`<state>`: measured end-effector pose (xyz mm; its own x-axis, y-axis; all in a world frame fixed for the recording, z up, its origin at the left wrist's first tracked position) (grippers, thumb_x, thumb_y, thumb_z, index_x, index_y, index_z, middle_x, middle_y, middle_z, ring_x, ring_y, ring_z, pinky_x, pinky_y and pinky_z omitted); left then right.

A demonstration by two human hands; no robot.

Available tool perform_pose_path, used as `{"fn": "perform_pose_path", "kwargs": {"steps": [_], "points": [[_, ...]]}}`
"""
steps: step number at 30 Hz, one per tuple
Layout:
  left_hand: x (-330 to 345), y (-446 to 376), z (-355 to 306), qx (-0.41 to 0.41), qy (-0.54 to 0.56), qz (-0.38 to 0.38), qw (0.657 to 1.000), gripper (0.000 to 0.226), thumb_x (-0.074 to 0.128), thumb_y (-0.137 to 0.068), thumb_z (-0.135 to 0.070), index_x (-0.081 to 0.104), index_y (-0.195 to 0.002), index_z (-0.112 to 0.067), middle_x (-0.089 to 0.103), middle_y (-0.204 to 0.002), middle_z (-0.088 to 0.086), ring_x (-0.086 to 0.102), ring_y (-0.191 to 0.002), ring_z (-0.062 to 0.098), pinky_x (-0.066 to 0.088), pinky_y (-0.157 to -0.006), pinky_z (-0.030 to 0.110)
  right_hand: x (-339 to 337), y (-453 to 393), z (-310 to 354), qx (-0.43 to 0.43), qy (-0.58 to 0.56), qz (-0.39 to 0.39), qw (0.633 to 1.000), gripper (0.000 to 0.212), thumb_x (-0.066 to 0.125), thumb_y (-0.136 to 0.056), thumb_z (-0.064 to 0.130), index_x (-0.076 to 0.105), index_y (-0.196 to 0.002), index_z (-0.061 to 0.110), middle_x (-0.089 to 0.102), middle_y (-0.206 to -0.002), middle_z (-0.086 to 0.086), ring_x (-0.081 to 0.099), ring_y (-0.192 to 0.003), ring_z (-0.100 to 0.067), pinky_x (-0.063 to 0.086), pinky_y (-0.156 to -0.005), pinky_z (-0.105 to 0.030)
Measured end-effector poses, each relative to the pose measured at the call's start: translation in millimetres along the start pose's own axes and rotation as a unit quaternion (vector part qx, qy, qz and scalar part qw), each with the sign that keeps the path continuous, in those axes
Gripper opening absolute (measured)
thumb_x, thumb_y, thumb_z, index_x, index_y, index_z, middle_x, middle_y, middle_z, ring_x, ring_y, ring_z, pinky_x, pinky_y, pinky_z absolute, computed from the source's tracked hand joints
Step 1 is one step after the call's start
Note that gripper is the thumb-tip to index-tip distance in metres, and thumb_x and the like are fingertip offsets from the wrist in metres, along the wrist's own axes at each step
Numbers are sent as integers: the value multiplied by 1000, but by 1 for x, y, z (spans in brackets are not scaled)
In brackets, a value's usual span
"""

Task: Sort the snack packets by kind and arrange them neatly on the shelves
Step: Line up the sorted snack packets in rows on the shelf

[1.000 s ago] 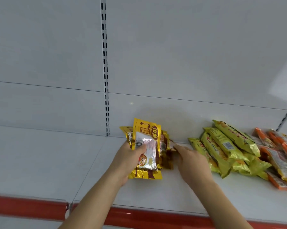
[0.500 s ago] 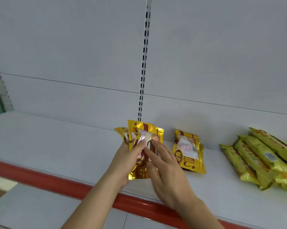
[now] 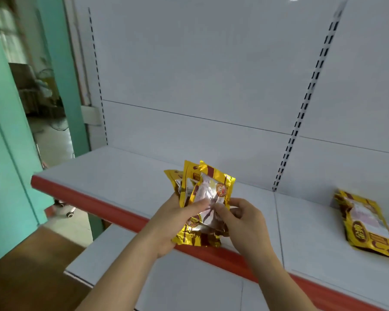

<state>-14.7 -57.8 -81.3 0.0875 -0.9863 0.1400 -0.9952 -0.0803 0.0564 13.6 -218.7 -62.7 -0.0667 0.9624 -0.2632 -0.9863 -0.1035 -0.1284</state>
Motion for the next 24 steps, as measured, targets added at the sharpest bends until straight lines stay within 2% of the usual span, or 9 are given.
{"fn": "perform_pose_path", "kwargs": {"steps": [3,7,10,13,15,17,20,22,24], "points": [[-41,-4,-3,-6,17,-9,1000,37,72,-97,-18,64,-131,-29,77,-119,-5,73,-114,19,55,-103,51,35,-16,10,7,-8,2,1000,10,68,-94,24,68,-96,15,75,-68,0,74,-66,-15,61,-77,-43],[-82,-24,-6,-8,21,-37,999,33,69,-98,-16,65,-131,-21,78,-116,3,76,-107,25,61,-91,47,68,-46,22,-6,-3,-12,1000,4,69,-92,21,68,-92,17,74,-68,2,74,-65,-15,59,-82,-48],[-103,-46,-15,-8,34,-30,999,32,67,-99,-24,65,-131,-22,78,-119,4,75,-108,26,61,-91,50,88,-76,31,-14,-14,-16,1000,5,68,-93,19,65,-97,18,75,-73,-1,74,-64,-16,59,-82,-49],[-126,-72,-24,-17,39,-38,998,30,67,-99,-20,66,-129,-19,78,-117,5,76,-106,26,63,-86,46,105,-117,42,-24,-12,-24,999,17,61,-96,25,58,-111,18,75,-79,-2,75,-69,-19,59,-81,-50],[-144,-88,-29,-27,35,-56,997,30,68,-97,-10,67,-127,-14,79,-113,8,77,-101,26,64,-83,43,106,-141,59,-57,-6,-63,996,20,58,-98,30,53,-115,21,74,-80,1,72,-74,-14,58,-75,-44],[-158,-101,-35,-32,26,-64,997,28,67,-97,-4,69,-123,-13,80,-109,9,77,-99,27,63,-86,45,109,-150,85,-129,-16,-89,987,17,57,-100,30,49,-114,26,73,-89,9,68,-77,1,52,-65,-27],[-182,-119,-48,-25,45,-74,996,21,69,-93,-4,73,-112,-13,81,-97,9,79,-84,25,64,-78,42,140,-142,133,-352,63,-54,932,18,58,-99,15,59,-109,31,67,-103,31,60,-100,12,49,-79,-14],[-196,-128,-56,-7,92,-59,994,18,73,-86,-18,74,-102,-11,79,-89,9,77,-73,22,62,-64,35,179,-135,136,-466,171,5,868,37,47,-92,2,72,-107,25,66,-115,27,56,-122,-4,49,-97,-30],[-216,-136,-60,8,143,-55,988,33,69,-74,-37,74,-94,-12,78,-86,11,75,-68,22,60,-59,32,210,-137,127,-519,235,42,821,45,41,-89,3,76,-111,20,67,-126,13,50,-133,-24,47,-101,-45]]}}
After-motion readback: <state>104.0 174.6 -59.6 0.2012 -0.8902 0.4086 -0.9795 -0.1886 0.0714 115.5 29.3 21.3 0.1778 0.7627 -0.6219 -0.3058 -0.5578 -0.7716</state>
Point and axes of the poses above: each hand's wrist, its own y-axis away from the middle knuckle, its own x-axis out of the palm, z = x × y, the point moved 10 cm from there along -y, towards the middle knuckle
